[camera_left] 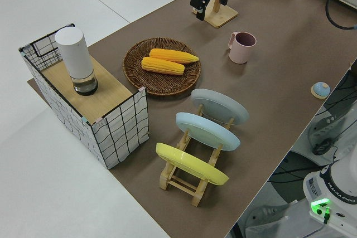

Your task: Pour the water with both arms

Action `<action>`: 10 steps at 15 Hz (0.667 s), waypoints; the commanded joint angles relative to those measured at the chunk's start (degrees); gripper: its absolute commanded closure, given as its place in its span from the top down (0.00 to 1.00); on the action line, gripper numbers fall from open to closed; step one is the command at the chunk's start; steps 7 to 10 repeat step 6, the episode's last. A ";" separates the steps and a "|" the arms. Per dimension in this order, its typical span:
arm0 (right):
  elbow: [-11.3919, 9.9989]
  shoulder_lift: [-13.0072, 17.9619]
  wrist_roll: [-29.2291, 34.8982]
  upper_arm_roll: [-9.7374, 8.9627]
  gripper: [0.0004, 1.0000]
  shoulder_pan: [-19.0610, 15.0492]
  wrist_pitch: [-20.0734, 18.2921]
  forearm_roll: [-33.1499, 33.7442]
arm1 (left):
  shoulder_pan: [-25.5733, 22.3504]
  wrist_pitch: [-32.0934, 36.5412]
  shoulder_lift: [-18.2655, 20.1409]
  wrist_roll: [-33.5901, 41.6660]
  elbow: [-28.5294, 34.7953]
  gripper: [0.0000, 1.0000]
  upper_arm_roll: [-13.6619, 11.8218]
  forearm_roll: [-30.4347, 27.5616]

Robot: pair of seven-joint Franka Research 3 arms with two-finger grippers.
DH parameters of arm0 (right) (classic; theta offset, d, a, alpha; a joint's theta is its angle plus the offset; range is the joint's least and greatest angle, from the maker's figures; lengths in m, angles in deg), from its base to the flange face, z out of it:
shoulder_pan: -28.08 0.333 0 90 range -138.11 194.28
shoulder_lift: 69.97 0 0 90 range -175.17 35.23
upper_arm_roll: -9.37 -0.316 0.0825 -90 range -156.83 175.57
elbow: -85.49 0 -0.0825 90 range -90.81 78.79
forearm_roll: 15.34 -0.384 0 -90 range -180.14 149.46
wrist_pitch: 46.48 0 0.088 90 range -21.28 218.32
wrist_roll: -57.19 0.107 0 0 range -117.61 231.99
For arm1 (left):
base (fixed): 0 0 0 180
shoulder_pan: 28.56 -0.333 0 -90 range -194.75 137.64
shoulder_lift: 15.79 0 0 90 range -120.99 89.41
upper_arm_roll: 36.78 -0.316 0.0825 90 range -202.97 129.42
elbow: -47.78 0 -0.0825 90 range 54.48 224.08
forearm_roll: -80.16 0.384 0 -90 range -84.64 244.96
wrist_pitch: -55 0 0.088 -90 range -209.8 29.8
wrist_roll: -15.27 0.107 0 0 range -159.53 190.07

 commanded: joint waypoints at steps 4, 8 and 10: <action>0.45 0.12 0.43 -0.26 0.99 -0.25 -0.78 -0.72 | 0.49 0.47 0.79 0.26 0.89 1.00 0.73 1.60; 0.45 0.21 0.52 -0.26 0.99 -0.25 -0.78 -0.72 | 0.76 0.56 0.88 0.17 0.89 1.00 0.73 1.52; 0.45 0.21 0.52 -0.26 0.99 -0.25 -0.78 -0.72 | 0.76 0.56 0.88 0.17 0.89 1.00 0.73 1.52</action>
